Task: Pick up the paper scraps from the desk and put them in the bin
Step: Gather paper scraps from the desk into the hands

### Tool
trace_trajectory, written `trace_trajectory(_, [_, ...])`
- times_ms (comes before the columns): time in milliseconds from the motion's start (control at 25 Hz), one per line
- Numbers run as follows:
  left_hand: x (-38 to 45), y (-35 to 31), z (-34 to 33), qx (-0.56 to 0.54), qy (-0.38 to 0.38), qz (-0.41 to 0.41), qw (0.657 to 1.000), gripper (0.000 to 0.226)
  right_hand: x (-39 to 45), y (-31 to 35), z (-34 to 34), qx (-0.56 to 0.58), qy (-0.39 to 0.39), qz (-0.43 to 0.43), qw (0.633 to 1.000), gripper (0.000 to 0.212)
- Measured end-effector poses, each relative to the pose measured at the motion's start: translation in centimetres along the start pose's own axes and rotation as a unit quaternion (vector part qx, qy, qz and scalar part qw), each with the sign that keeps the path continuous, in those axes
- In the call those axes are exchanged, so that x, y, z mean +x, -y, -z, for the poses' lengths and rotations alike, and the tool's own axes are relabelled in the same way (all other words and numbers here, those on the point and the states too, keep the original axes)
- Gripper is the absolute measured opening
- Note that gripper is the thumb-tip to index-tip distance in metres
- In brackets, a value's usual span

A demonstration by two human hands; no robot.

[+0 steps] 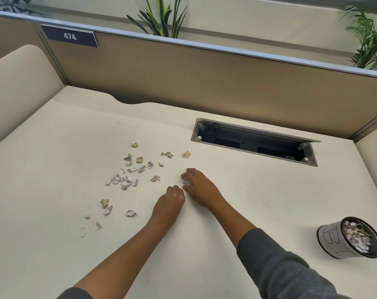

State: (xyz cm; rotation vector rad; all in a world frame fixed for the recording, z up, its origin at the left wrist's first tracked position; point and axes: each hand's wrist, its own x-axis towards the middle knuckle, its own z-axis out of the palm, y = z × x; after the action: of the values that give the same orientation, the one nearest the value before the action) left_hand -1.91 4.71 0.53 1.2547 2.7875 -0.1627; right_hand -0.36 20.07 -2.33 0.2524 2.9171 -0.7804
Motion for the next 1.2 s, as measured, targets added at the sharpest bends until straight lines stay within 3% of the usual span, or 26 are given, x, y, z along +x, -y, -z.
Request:
trace_trajectory(320, [-2.2, -0.7, 0.0, 0.026, -0.033, -0.003, 0.999, 0.042, -4.2, 0.6, -0.1, -0.085, -0.043, 0.006, 0.995, 0.019])
trace_trajectory(520, [-3.3, -1.4, -0.5, -0.080, -0.002, 0.047, 0.996, 0.024, -8.3, -0.6, 0.9, 0.041, -0.060, -0.063, 0.995, 0.022])
trace_trajectory(680, [-3.7, -3.1, -0.7, -0.305, -0.005, 0.139, 0.942, 0.019, -13.3, -2.5, 2.7, 0.120, -0.100, -0.133, 0.979, 0.018])
trace_trajectory(760, [-3.7, -4.6, -0.1, -0.350, -0.007, 0.158, 0.923, 0.022, -16.2, -3.6, 3.6, 0.142, -0.112, -0.156, 0.971, 0.016])
trace_trajectory(920, [-3.5, -7.9, 1.0, -0.388, -0.006, 0.155, 0.909, 0.023, -21.1, -6.3, 6.6, 0.156, -0.154, -0.191, 0.957, 0.014])
trace_trajectory(1200, [-3.2, -13.1, 3.1, -0.399, -0.029, 0.132, 0.907, 0.025, -26.9, -12.2, 13.7, 0.118, -0.306, -0.222, 0.918, 0.008])
